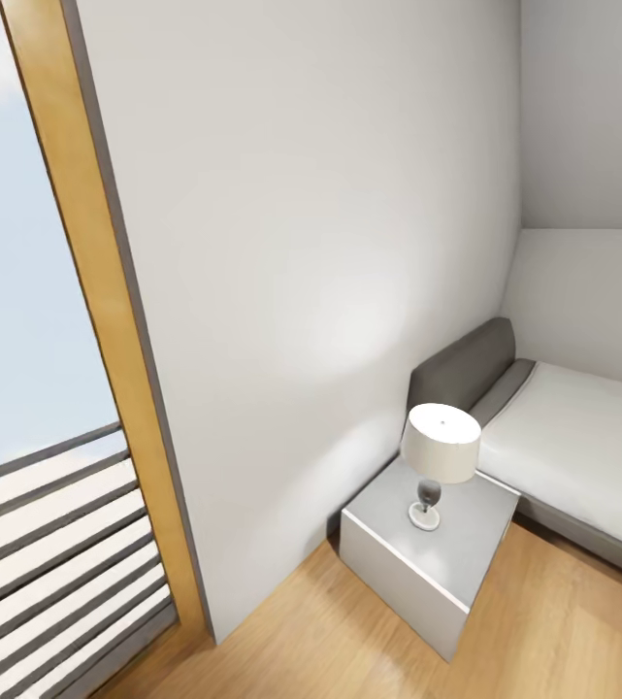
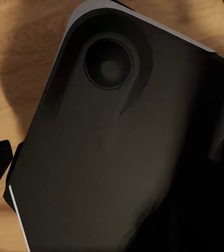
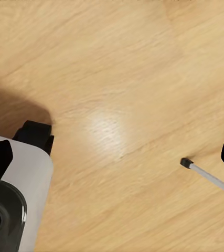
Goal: Attach the digital camera to the camera tripod in the bedroom.
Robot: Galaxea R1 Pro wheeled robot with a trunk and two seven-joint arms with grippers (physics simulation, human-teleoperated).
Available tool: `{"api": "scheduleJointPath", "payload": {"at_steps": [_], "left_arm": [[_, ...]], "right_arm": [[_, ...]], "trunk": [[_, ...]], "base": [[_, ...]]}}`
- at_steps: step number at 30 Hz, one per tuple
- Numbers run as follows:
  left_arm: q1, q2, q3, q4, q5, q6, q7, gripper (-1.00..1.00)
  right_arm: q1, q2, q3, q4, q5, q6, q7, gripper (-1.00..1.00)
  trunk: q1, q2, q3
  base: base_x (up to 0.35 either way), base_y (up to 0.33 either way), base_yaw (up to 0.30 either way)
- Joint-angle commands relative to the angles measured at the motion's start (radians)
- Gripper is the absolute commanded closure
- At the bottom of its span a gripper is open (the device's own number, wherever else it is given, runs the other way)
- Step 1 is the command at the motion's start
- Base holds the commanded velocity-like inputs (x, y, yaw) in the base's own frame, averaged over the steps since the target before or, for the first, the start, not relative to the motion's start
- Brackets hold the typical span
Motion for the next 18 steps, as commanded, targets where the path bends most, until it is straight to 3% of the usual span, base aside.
{"api": "scheduleJointPath", "payload": {"at_steps": [1,18], "left_arm": [[0.001,0.0,0.004,-0.002,0.004,-0.001,0.0,-1.0],[0.001,0.0,0.004,-0.002,0.004,-0.001,0.0,-1.0]], "right_arm": [[-0.001,0.0,0.003,0.001,0.004,0.002,0.003,-1.0],[-0.001,0.0,0.003,0.001,0.004,-0.003,0.002,-1.0]], "trunk": [[0.0,0.0,-0.001],[0.0,0.0,-0.001]], "base": [[0.0,0.029,0.0],[0.0,0.031,0.0]]}}
